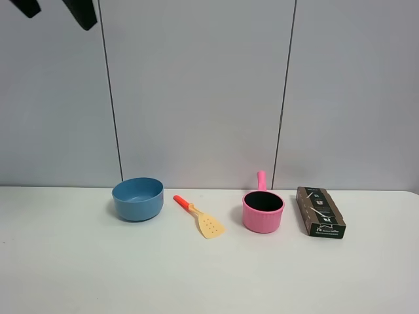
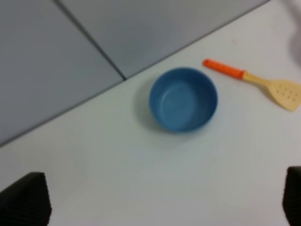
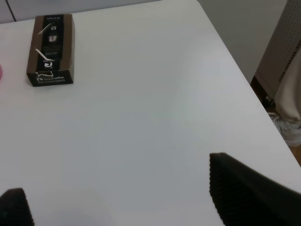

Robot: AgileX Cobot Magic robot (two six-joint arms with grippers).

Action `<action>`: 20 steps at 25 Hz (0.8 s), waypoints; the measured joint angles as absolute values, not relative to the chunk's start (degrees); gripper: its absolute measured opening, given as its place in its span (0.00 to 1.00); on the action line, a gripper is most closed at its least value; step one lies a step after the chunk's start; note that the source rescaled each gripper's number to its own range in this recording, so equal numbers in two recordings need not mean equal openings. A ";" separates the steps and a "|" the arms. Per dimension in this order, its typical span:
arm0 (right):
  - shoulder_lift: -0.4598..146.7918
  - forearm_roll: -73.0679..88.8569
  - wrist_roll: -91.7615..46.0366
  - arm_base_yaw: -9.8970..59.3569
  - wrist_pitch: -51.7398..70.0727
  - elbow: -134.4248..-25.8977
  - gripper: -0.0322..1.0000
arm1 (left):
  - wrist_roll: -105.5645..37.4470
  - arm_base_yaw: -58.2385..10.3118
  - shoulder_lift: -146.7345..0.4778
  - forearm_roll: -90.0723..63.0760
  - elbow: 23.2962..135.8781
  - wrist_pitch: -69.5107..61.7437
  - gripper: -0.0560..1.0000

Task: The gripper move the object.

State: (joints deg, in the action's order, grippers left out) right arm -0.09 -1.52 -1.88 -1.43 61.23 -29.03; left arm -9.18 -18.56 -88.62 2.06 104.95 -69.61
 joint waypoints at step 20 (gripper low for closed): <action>-0.09 -1.52 -1.88 -1.43 61.23 -29.03 1.00 | -9.01 -3.25 -48.28 -3.59 71.15 -65.30 1.00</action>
State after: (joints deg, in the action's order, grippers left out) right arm -0.09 -1.52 -1.88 -1.43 61.23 -29.03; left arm -9.01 -3.25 -48.28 -3.59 71.15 -65.30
